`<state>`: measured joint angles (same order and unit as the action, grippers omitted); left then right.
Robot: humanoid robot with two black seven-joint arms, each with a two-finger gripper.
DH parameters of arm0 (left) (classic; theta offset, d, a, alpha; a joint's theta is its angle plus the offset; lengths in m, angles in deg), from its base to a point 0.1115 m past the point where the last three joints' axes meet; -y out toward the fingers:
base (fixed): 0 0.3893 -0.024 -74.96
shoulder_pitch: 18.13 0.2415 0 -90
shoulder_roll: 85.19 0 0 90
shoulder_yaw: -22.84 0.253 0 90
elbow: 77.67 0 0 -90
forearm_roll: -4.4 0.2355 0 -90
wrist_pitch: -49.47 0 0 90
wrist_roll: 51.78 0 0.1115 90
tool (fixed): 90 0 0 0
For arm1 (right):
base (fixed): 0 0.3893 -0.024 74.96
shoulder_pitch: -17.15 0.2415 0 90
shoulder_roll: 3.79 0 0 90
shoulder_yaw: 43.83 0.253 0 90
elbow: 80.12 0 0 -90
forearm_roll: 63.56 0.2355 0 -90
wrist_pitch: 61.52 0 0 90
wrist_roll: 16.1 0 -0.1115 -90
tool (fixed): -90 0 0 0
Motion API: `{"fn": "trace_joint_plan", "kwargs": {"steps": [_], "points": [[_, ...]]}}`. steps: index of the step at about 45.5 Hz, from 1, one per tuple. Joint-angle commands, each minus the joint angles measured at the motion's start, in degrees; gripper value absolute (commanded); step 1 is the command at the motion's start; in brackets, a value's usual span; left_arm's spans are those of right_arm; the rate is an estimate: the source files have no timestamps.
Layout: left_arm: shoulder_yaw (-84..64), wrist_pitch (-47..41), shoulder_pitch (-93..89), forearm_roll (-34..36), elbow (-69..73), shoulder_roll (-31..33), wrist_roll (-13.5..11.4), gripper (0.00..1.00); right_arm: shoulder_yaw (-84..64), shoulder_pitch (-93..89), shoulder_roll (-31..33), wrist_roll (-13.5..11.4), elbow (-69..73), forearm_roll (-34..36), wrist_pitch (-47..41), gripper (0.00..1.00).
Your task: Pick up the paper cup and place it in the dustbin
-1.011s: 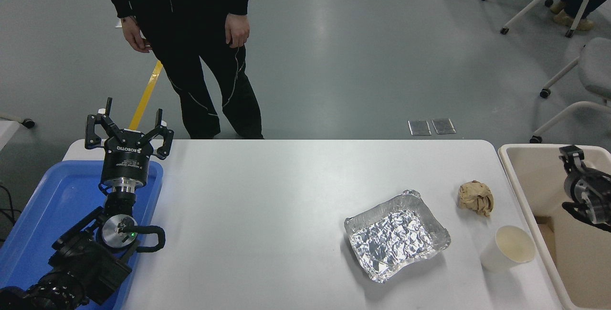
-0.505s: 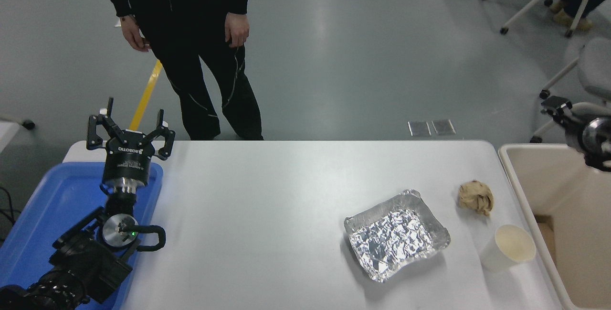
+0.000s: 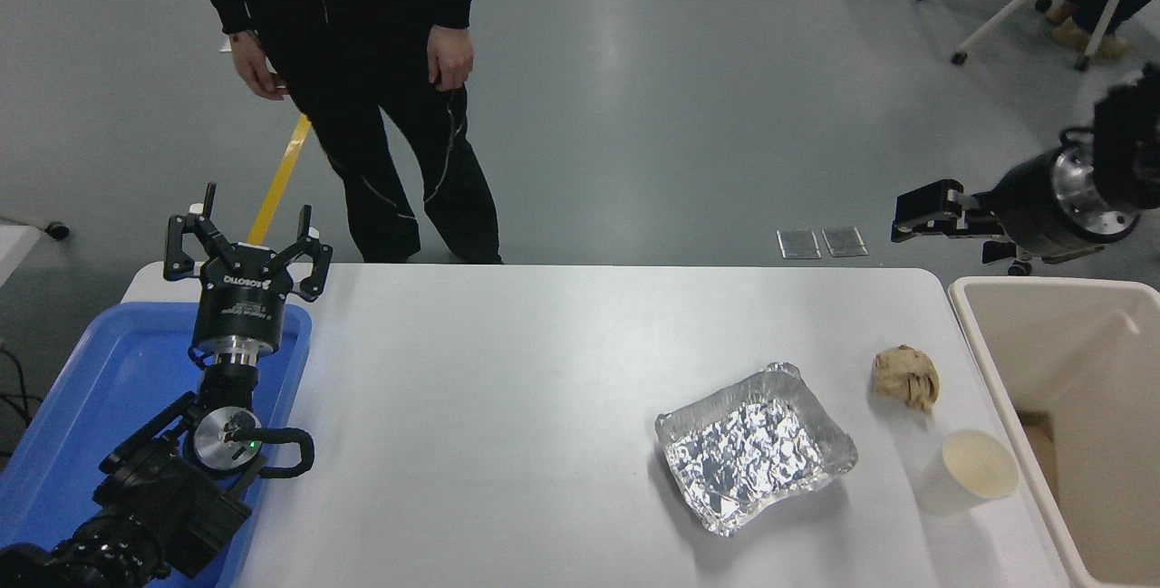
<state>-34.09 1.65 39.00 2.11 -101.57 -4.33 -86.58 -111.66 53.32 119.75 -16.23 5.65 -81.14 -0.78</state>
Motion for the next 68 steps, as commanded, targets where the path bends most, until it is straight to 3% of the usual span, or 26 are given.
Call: {"fn": "trace_joint_plan", "kwargs": {"steps": [1,28,51,68], "points": [[0.07,0.0,0.0,0.0,-0.01,-0.09,0.0,0.99,-2.83,13.91,-1.28,0.22,8.28,-0.53,-15.74,1.0],[0.07,0.0,0.0,0.0,-0.01,-0.09,0.0,0.99,-3.18,6.72,2.41,-0.48,5.47,-1.49,-15.74,1.0],[-0.02,-0.08,0.0,-0.09,-0.01,-0.09,0.0,0.99,2.61,-22.8,8.82,-0.31,-5.34,-1.67,3.94,1.0],[-0.02,-0.08,0.0,-0.09,-0.01,-0.09,-0.09,0.99,11.93,-40.74,9.71,0.13,-11.93,-7.2,9.48,1.0]]}}
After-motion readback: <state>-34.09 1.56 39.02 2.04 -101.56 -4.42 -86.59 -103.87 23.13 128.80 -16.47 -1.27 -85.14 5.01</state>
